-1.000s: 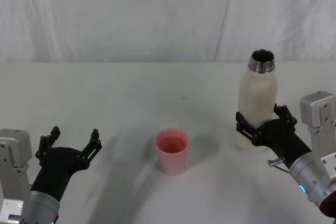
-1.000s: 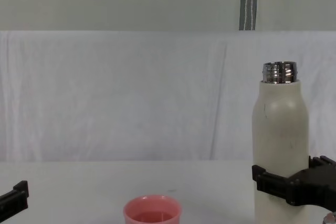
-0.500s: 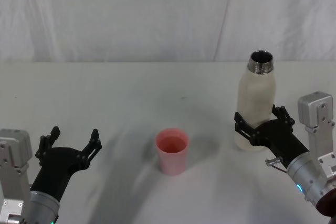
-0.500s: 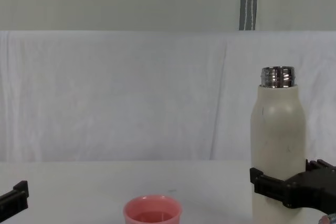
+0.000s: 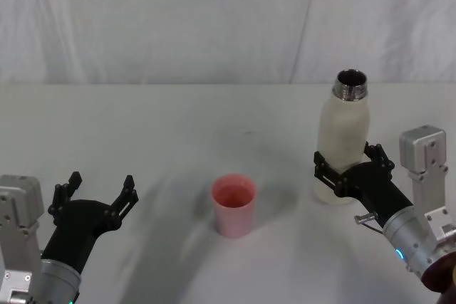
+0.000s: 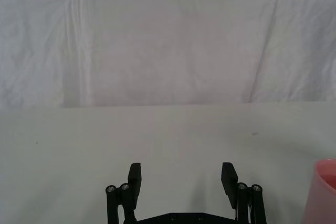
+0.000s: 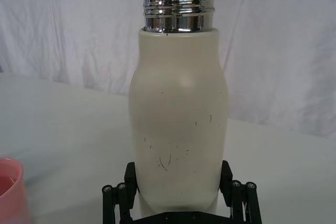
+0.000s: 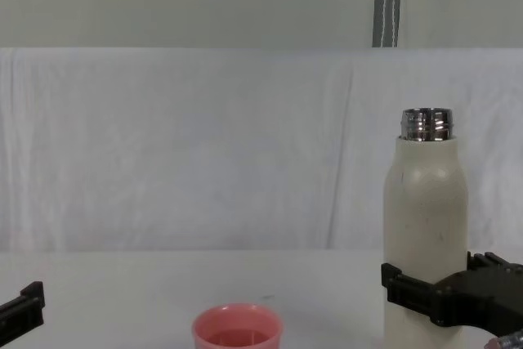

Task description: Grasp the thermos with one hand and pour water into the cup lid.

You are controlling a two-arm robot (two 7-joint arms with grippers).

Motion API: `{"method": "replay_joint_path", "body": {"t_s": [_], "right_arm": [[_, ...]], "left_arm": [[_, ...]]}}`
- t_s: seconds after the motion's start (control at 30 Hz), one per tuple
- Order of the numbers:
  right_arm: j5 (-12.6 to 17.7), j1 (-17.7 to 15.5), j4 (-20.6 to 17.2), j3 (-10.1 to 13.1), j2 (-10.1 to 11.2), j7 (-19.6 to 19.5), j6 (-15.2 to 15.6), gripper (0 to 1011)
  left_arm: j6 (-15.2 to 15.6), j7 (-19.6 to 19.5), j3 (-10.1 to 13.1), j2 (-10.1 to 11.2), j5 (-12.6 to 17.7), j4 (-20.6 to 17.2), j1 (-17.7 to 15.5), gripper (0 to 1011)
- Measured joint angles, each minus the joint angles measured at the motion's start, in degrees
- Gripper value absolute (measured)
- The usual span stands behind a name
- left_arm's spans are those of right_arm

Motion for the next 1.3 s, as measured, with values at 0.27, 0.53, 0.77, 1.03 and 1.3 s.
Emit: {"method": "replay_joint_path", "body": {"t_s": [0.27, 0.53, 0.77, 1.03, 1.3], "right_arm": [[0.21, 0.47, 0.93, -0.31, -0.21, 0.01, -0.43, 949], [0.25, 0.89, 1.83, -0.64, -0.47, 0.02, -0.79, 949], [0.41, 1.42, 2.60, -0.89, -0.78, 0.05, -1.07, 949], [0.53, 1.95, 3.44, -1.17, -1.08, 0.08, -1.27, 949], [0.59, 2.28, 3.88, -1.29, -1.14, 0.13, -1.36, 949]], "left_arm": [[0.00, 0.00, 0.00, 0.00, 0.00, 0.00, 0.00, 1001], [0.00, 0.00, 0.00, 0.00, 0.00, 0.00, 0.00, 1001], [0.00, 0.00, 0.00, 0.00, 0.00, 0.00, 0.00, 1001], [0.00, 0.00, 0.00, 0.00, 0.00, 0.00, 0.00, 1001], [0.00, 0.00, 0.00, 0.00, 0.00, 0.00, 0.00, 1001]]}}
